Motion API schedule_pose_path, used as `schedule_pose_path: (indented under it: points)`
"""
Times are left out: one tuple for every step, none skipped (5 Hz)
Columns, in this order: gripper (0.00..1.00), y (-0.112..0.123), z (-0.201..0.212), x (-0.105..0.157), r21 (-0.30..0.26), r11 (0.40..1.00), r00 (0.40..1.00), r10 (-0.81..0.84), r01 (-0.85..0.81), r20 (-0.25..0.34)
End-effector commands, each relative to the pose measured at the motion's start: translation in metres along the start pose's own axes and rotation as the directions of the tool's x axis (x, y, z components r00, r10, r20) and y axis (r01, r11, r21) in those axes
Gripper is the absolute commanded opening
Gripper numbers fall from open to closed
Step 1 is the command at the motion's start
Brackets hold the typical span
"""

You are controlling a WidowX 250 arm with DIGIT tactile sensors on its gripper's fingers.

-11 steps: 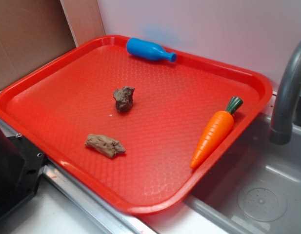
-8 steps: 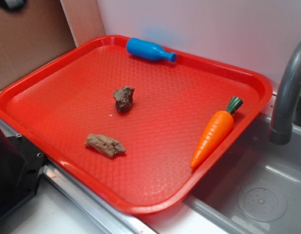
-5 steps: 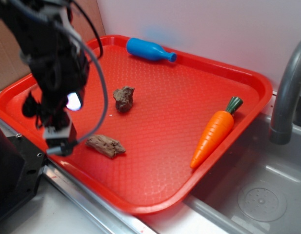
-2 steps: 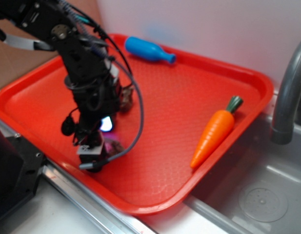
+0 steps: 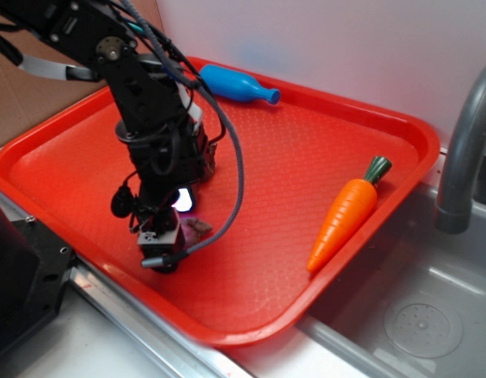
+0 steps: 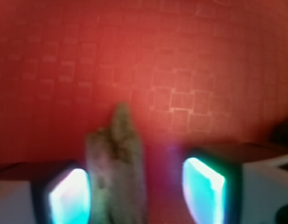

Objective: Grab the wood chip.

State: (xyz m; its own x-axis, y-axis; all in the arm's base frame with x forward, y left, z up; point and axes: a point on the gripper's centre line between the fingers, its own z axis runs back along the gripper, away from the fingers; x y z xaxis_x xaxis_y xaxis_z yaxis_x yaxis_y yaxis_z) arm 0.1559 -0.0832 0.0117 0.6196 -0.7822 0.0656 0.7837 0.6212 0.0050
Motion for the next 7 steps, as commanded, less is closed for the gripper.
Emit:
schedule_pose_path:
  points:
    - [0.0,-0.014,0.008,-0.01,-0.023,0.998,0.999,0.051,-0.051,0.007]
    - [0.0,-0.008,0.024,-0.01,-0.013,0.993,0.993,0.116,-0.116,-0.017]
    - [0.0,0.025,0.07,-0.011,0.038,0.934,0.93,0.356,-0.354,-0.095]
    - [0.0,0.064,0.12,-0.029,0.002,0.817,0.817,0.576,-0.576,-0.041]
    - [0.0,0.083,0.17,-0.057,-0.028,0.651,0.65,0.759,-0.759,0.025]
    - [0.0,0.098,0.216,-0.09,-0.039,0.447,0.443,0.893,-0.894,0.079]
    - [0.0,0.091,0.225,-0.075,0.02,0.395,0.393,0.907,-0.918,0.15]
